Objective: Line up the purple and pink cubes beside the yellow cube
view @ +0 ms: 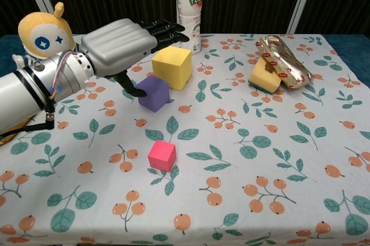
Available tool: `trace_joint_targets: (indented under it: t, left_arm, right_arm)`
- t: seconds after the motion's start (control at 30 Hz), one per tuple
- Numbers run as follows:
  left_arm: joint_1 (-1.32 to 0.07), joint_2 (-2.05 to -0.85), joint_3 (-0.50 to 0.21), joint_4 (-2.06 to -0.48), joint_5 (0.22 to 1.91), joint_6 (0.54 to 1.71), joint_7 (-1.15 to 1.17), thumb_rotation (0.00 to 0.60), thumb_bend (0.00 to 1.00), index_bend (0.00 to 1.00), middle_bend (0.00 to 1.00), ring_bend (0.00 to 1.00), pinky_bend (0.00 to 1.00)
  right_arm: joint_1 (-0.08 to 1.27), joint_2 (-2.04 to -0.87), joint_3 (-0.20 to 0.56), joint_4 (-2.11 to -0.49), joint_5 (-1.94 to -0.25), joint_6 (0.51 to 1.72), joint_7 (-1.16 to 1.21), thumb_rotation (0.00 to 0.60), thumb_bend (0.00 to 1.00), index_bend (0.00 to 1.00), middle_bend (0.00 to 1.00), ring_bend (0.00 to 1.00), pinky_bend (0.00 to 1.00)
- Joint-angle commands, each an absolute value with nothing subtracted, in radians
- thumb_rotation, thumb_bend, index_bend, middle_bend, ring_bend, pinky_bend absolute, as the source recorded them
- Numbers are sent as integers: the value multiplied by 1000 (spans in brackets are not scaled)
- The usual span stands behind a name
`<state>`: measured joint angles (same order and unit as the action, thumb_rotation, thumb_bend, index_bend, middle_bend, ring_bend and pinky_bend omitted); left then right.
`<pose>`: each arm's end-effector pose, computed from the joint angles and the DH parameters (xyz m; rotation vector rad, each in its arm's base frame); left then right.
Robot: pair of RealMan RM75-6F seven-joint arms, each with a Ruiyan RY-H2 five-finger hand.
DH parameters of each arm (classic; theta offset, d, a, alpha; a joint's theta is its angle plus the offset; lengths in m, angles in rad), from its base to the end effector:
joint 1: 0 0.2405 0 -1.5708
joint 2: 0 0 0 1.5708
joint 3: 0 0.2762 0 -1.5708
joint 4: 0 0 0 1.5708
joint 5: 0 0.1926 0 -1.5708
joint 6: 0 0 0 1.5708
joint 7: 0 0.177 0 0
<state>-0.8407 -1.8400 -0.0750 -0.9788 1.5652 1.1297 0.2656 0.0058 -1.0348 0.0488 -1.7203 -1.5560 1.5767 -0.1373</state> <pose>-0.1058 0.3824 -0.0748 -2.0523 -0.3020 -1.0656 -0.3065 -0.1878 0.2127 1.3752 -0.7762 0.8462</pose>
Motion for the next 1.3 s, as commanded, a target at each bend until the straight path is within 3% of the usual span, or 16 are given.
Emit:
trace_joint_targets:
  t: [0.03, 0.4, 1.3]
  left_arm:
    - [-856, -1866, -77, -943, 1569, 1111, 276, 600, 0, 64, 0, 11, 210]
    - [-857, -1904, -65, -895, 1578, 1101, 324, 600, 0, 52, 0, 0, 186]
    - [-911, -1998, -118, -770, 1538, 1063, 316, 600, 0, 51, 0, 0, 186]
  right_arm:
    - [4, -1034, 49, -1722, -1555, 1578, -139, 600, 165, 58, 98, 0, 121]
    - [3, -1034, 53, -1723, -1554, 1582, -143, 600, 165, 58, 98, 0, 121]
    - [-1, -1026, 55, -1735, -1550, 1581, -159, 600, 164, 58, 91, 0, 121]
